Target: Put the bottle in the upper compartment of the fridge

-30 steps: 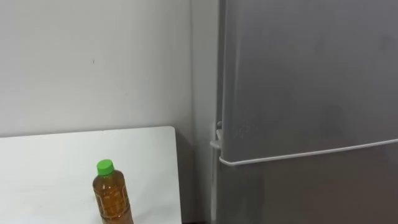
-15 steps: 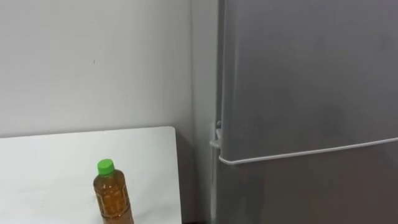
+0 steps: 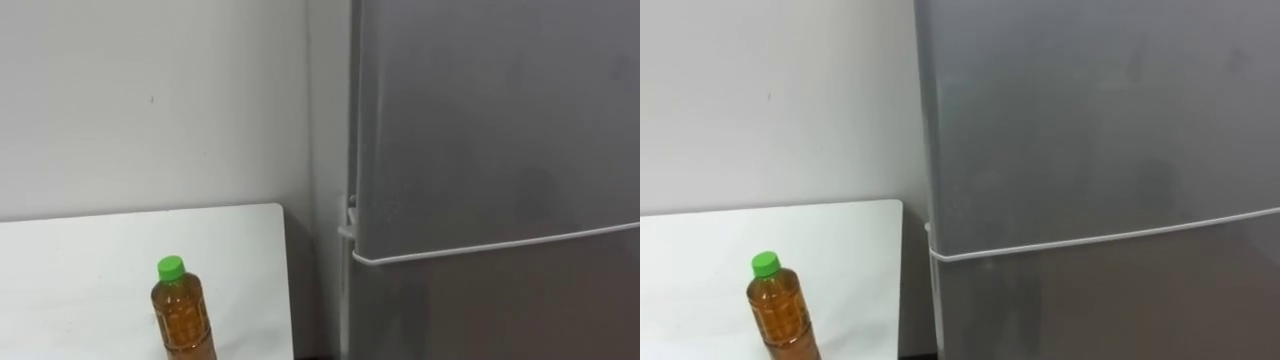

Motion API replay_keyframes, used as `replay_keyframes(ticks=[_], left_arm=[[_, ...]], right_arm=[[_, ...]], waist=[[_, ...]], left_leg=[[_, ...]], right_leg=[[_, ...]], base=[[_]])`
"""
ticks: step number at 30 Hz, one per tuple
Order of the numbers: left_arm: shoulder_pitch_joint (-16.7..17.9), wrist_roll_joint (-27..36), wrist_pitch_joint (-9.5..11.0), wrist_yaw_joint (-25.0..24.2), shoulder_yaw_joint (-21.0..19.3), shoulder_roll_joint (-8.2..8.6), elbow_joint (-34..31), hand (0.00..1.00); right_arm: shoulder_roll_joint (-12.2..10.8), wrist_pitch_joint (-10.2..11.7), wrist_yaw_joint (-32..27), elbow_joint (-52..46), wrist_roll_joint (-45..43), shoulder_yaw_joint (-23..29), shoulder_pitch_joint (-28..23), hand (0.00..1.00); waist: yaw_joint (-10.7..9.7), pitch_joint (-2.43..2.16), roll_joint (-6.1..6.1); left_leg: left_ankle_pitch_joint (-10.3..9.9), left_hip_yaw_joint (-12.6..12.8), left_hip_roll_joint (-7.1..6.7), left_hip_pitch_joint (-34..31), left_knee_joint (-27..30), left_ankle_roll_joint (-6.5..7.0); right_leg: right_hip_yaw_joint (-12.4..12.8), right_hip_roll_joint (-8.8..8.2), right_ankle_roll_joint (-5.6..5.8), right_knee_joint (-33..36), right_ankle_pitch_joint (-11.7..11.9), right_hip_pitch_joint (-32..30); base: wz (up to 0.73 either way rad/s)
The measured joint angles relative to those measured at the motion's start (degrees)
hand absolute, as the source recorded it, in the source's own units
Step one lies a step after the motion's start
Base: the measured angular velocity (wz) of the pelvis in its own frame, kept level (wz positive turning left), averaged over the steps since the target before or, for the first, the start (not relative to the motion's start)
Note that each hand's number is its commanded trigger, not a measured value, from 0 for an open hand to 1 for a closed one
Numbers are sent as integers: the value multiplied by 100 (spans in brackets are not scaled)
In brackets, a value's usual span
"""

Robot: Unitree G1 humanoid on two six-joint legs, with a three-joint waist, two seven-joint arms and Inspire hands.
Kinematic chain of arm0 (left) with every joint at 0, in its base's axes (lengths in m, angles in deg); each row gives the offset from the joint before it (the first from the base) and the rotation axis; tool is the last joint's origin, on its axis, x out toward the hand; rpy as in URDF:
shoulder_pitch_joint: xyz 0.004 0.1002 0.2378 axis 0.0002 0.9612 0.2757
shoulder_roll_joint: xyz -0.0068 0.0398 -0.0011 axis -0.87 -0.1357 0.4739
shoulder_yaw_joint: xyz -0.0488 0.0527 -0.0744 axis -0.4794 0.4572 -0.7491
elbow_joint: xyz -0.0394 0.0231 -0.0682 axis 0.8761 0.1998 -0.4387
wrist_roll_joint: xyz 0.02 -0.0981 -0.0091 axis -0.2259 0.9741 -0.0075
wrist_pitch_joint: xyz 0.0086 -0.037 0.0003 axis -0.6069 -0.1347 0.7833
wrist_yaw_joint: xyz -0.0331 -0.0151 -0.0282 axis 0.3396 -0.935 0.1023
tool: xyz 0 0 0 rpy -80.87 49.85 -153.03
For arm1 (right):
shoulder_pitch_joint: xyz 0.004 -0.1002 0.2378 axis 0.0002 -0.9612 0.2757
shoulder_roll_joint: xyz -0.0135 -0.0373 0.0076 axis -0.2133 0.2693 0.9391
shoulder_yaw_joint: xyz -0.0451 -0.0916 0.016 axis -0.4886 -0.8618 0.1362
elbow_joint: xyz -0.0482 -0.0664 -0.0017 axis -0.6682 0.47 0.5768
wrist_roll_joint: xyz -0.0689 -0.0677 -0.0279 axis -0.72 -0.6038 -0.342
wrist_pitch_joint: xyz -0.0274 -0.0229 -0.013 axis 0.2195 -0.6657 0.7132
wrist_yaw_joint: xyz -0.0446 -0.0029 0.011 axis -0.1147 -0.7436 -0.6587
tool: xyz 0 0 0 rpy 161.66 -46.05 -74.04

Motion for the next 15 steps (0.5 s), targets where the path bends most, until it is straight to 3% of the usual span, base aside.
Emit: replay_keyframes(ticks=[2,5,9,10,15], left_arm=[[-45,18,105,77,-122,-13,-194,0],[-43,470,162,182,-337,-32,-1084,0],[-174,682,579,418,-391,-141,-1909,0],[-197,677,613,445,-394,-144,-2014,0],[-299,673,658,674,-436,-154,-3409,0]], right_arm=[[14,36,-3,-8,-66,91,-20,0],[42,53,13,-6,-76,358,-87,0],[92,205,41,-17,-53,455,-140,0],[92,219,48,-21,-61,462,-153,0],[67,257,54,-40,-174,544,-163,0]], waist=[[4,-5,61],[14,-2,155],[7,13,228],[7,32,269],[13,6,245]], left_leg=[[0,2,-2,15,-2,0],[1,-10,0,12,4,1],[2,-24,-2,-4,17,1],[2,-25,-3,-6,18,1],[3,-18,-3,15,8,-1]], right_leg=[[0,0,2,-5,1,26],[-8,3,1,6,1,-1],[-26,-15,1,73,-12,-14],[-21,-14,1,71,-12,-17],[-6,-10,-4,65,-28,-24]], base=[[0],[0],[0],[0],[0]])
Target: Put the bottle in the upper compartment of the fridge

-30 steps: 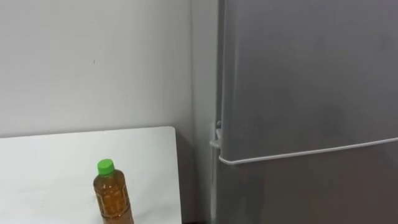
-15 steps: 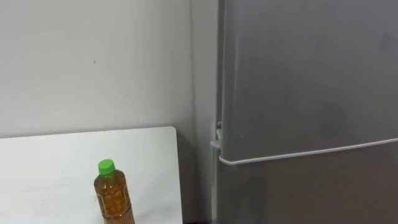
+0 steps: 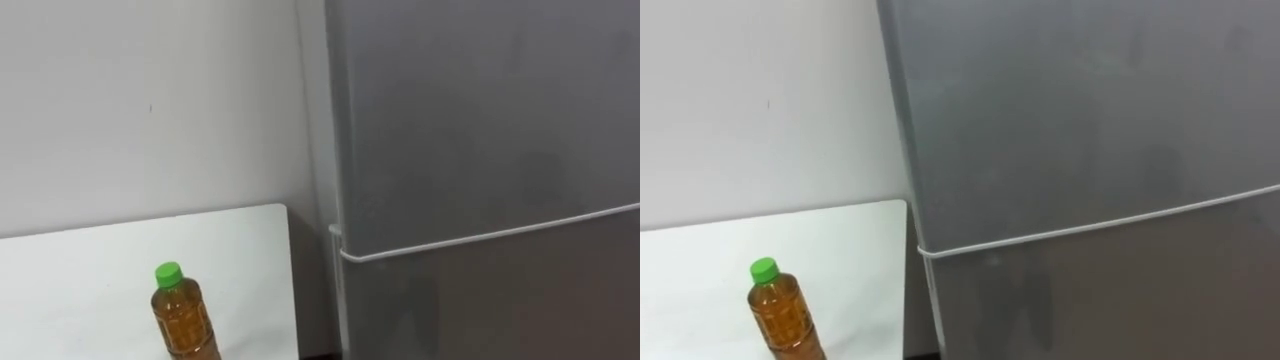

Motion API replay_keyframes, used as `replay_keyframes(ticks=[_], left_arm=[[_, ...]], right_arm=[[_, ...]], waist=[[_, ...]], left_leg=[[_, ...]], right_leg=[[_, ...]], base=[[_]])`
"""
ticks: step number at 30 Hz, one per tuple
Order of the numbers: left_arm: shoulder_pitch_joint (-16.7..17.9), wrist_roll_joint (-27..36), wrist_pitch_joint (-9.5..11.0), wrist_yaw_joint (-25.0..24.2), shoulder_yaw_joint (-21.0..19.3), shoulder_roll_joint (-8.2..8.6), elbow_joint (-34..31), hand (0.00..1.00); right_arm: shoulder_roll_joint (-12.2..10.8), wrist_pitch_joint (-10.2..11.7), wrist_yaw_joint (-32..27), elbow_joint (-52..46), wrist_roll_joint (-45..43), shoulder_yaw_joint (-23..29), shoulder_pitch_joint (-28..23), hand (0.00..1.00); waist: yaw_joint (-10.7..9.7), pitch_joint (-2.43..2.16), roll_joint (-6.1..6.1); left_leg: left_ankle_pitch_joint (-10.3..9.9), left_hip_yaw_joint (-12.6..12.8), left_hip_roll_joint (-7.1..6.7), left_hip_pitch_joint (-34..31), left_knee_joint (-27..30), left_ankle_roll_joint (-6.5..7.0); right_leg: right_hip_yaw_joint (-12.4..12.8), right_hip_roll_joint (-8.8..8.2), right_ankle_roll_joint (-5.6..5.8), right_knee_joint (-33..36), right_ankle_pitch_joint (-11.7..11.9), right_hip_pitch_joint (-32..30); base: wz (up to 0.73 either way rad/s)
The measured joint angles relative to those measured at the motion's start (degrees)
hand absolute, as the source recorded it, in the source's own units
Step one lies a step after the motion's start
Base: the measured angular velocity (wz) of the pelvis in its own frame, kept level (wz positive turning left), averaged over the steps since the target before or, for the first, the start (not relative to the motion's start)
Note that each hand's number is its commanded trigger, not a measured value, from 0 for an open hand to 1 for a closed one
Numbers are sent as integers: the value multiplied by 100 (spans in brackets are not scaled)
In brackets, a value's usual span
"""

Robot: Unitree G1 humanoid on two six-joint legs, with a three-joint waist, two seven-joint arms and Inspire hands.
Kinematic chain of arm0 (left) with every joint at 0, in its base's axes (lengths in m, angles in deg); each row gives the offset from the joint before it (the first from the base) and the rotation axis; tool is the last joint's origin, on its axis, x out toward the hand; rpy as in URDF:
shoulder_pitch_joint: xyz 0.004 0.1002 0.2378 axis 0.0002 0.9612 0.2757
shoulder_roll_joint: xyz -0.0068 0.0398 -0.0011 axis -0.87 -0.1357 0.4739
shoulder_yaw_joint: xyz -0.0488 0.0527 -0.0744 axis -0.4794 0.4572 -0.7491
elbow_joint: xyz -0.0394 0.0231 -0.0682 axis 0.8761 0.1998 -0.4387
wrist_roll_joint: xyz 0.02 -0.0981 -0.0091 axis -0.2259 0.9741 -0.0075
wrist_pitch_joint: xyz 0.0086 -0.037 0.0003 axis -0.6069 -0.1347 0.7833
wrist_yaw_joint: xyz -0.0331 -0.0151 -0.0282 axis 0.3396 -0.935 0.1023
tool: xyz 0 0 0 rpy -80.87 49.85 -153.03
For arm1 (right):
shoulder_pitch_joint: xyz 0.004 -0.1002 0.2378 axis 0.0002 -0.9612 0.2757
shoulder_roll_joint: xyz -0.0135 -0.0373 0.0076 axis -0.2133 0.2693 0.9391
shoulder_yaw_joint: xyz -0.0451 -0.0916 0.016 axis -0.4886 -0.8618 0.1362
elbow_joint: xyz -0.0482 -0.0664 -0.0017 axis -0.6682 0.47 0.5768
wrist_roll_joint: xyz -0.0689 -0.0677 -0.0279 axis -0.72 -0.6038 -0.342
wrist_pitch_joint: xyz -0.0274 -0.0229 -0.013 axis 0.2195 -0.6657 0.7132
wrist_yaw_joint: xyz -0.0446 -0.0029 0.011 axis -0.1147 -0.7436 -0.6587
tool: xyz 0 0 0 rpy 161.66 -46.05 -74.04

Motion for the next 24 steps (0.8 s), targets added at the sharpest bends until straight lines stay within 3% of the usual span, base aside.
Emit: replay_keyframes(ticks=[4,7,9,15,20,24], left_arm=[[-76,-3,78,234,-129,-76,-1263,0],[-345,2,82,389,-359,-226,-2070,0],[-595,-3,107,561,-534,-236,-2596,0],[-632,0,112,748,-572,-244,-3725,0],[-912,200,98,484,-513,-244,-4286,0],[-1063,285,48,137,-162,-223,-4665,0]], right_arm=[[-37,3,-86,21,-20,19,2,0],[-41,1,-102,12,-29,20,-28,0],[-43,-2,-112,25,-32,19,-58,0],[-70,-58,-109,25,-19,69,-18,0],[-73,-128,-94,0,60,74,-22,0],[-121,-132,-69,-3,100,61,59,0]], waist=[[41,-18,-52],[84,-5,-67],[88,-3,-66],[-33,-2,-46],[-56,23,34],[-258,21,29]], left_leg=[[2,-13,1,8,-5,-1],[3,-9,0,7,-4,-1],[3,-19,0,4,-1,-1],[2,-36,0,-7,5,-1],[2,-20,-2,-11,6,-1],[4,-74,-6,-32,4,-2]], right_leg=[[9,0,0,5,0,-3],[10,2,-1,2,2,-6],[4,1,-2,7,3,-10],[10,10,-3,-3,4,1],[44,8,-3,2,5,5],[-11,6,-2,3,4,3]], base=[[0],[0],[0],[2],[0],[7]])
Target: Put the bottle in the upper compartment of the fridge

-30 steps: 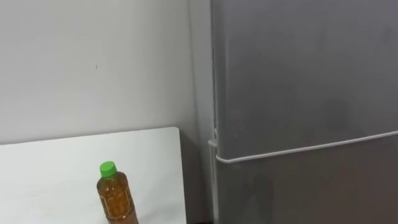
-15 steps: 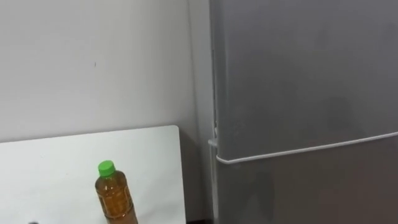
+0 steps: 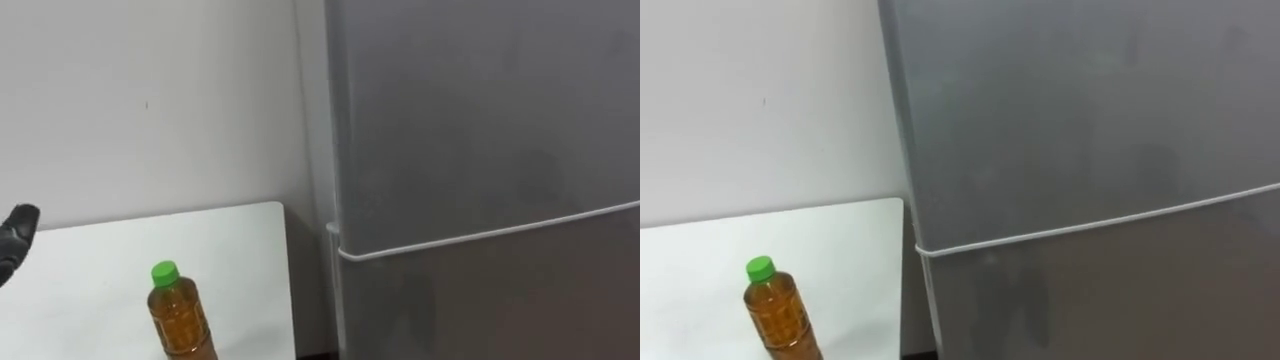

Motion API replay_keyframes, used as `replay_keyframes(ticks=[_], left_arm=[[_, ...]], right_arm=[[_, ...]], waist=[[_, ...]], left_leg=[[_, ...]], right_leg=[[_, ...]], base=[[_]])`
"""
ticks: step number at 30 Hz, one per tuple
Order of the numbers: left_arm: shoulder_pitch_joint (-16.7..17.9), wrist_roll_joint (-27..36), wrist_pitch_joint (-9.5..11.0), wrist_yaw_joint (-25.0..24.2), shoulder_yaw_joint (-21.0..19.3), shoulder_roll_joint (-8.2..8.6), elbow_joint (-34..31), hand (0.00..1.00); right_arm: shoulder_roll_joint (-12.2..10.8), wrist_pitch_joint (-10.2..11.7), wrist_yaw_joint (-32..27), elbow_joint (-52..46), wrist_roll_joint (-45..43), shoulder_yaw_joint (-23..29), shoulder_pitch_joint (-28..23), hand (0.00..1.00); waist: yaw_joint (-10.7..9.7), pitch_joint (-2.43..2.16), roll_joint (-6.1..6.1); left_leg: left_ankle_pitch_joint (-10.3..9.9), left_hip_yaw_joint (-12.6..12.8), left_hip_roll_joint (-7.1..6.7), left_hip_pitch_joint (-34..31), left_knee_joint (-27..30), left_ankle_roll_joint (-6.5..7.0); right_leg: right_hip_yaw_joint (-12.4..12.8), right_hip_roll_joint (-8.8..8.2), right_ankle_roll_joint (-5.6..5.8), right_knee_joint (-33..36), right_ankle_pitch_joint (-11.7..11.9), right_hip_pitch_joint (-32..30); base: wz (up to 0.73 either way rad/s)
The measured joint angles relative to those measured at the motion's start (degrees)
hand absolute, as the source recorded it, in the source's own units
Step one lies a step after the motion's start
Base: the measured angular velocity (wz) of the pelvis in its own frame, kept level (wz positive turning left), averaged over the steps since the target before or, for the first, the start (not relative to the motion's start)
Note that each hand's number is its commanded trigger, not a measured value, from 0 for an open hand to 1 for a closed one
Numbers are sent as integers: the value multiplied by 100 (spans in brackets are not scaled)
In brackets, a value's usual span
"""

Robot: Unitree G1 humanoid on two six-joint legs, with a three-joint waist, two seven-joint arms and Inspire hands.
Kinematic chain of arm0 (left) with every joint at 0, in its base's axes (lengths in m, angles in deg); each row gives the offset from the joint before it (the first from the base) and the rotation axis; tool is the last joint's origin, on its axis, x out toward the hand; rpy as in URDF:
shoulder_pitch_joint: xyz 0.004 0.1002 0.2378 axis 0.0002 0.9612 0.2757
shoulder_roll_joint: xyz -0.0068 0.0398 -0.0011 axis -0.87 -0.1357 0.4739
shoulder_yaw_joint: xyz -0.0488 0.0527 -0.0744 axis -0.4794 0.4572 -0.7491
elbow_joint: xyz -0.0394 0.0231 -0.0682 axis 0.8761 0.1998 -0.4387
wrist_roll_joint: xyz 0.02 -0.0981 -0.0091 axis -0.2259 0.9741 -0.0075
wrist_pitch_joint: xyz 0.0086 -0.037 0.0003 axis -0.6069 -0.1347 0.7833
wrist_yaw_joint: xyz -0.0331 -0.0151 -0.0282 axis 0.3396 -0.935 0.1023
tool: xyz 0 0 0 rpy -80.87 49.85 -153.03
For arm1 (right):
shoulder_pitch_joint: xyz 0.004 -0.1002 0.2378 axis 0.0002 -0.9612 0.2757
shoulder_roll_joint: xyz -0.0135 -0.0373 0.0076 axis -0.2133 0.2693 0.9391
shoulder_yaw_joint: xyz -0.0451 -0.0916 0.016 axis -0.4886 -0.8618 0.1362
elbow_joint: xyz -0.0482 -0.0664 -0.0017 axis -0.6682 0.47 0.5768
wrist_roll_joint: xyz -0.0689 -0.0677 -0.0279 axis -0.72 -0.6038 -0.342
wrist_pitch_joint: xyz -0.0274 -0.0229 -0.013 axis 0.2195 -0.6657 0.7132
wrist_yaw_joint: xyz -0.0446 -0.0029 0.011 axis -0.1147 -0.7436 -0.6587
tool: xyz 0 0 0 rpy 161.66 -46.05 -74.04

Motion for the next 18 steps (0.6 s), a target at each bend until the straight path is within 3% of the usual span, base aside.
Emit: replay_keyframes(ticks=[7,10,13,18], left_arm=[[-445,396,-139,-907,660,23,-90,0],[-649,424,-290,-1268,1139,64,-91,0],[-761,1042,-385,-1610,1489,63,-96,0],[-859,1410,-504,-2086,1648,63,-115,0]], right_arm=[[4,1,13,9,76,-220,153,0],[11,-5,4,59,113,-332,206,0],[17,-11,-23,63,132,-430,256,0],[-2,-49,-76,169,37,-441,371,0]], waist=[[-238,17,-8],[-278,22,-30],[-342,23,-31],[-479,27,-38]], left_leg=[[1,23,-1,-13,10,0],[2,93,0,26,-12,0],[2,93,2,34,-18,0],[2,91,3,35,-20,0]], right_leg=[[39,1,0,3,0,6],[78,1,0,-1,2,3],[79,0,0,-5,7,0],[93,4,-1,-13,8,-14]], base=[[-1],[-10],[-1],[0]])
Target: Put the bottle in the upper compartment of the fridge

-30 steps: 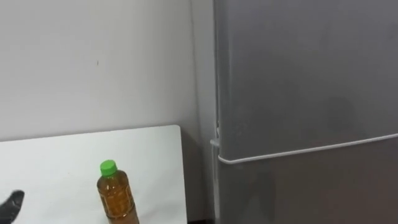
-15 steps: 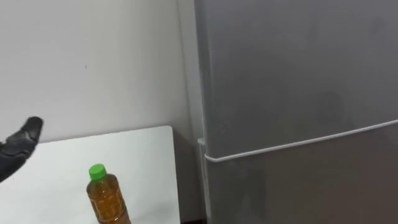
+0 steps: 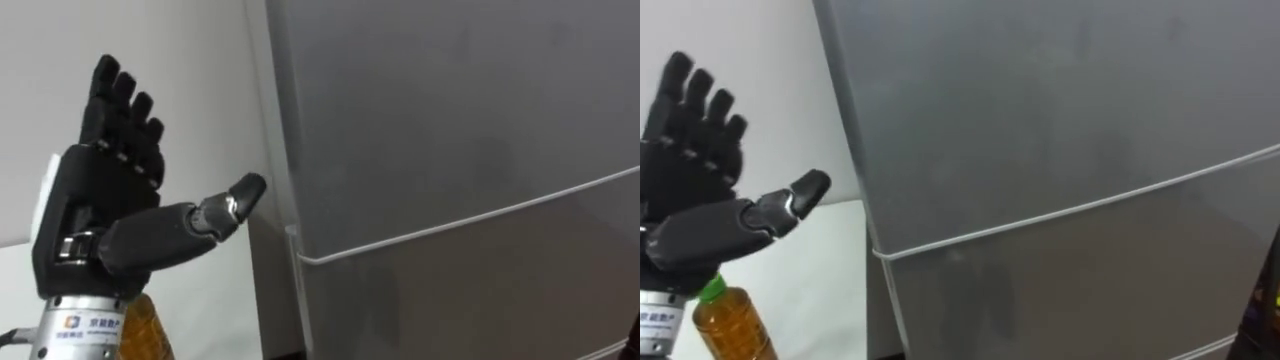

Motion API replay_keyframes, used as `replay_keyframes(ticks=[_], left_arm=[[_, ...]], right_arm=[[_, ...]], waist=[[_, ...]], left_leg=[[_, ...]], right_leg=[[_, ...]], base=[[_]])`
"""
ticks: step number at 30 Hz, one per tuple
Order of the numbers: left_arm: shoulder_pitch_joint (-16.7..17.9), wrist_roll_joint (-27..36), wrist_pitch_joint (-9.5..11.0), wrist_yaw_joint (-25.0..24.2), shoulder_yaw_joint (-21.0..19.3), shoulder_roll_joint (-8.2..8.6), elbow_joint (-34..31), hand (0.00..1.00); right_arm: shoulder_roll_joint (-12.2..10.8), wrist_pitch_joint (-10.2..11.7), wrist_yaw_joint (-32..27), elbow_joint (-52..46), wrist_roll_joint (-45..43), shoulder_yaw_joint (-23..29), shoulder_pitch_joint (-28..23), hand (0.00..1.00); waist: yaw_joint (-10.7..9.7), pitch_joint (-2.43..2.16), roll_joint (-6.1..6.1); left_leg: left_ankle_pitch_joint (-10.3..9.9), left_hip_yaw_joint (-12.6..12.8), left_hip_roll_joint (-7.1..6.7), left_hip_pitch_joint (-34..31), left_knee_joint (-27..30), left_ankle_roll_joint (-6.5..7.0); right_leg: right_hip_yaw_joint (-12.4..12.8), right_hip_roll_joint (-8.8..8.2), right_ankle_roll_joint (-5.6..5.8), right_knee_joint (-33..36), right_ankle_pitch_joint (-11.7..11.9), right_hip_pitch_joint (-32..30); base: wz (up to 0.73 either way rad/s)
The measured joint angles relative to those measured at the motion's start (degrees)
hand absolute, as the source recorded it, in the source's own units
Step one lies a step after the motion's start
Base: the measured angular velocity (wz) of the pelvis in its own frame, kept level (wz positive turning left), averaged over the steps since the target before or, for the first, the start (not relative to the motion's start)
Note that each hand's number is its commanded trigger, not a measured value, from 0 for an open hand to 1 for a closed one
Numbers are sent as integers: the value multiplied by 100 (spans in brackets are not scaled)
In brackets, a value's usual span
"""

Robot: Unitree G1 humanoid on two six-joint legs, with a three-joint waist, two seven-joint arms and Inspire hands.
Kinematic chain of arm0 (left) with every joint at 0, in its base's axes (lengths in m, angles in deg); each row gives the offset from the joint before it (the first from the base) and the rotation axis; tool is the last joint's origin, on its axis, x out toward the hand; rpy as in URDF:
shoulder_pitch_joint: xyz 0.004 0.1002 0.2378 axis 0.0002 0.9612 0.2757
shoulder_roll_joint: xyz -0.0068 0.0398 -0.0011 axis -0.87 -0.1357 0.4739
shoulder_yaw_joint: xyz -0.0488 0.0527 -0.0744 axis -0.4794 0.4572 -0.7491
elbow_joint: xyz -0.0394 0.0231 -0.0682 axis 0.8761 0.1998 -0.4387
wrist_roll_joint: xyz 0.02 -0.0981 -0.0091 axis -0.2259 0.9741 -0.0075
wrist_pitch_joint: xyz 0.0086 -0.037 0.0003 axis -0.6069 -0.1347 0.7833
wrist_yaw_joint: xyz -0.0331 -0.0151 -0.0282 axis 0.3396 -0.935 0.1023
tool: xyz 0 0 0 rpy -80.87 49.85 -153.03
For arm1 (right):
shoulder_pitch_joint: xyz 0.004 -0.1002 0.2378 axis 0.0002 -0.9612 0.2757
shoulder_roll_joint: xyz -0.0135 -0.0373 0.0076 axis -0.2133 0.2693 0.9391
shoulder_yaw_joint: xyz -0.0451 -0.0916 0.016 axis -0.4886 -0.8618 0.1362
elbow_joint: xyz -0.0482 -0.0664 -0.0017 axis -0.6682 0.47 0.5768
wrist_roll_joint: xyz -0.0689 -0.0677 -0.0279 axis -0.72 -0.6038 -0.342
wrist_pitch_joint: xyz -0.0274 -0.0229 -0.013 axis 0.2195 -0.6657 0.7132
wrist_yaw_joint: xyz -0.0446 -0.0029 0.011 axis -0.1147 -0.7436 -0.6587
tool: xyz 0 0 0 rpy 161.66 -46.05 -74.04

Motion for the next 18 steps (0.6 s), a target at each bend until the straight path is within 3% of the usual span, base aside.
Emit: replay_keyframes(ticks=[9,15,18], left_arm=[[-223,110,-86,-490,50,8,-83,0],[-296,113,-247,-784,57,14,-209,0],[-303,120,-261,-868,265,17,-271,0]], right_arm=[[3,-2,33,-39,-120,-15,99,0],[30,-101,92,-33,-130,-16,120,0],[35,-118,115,44,-111,-16,184,0]], waist=[[-92,-25,23],[-93,-29,18],[-114,-29,16]], left_leg=[[0,22,2,-99,3,0],[0,6,3,-113,3,1],[1,8,2,-120,2,1]], right_leg=[[53,5,-5,17,16,-140],[53,5,-5,15,28,-153],[46,5,-4,12,29,-155]], base=[[-2],[0],[1]])
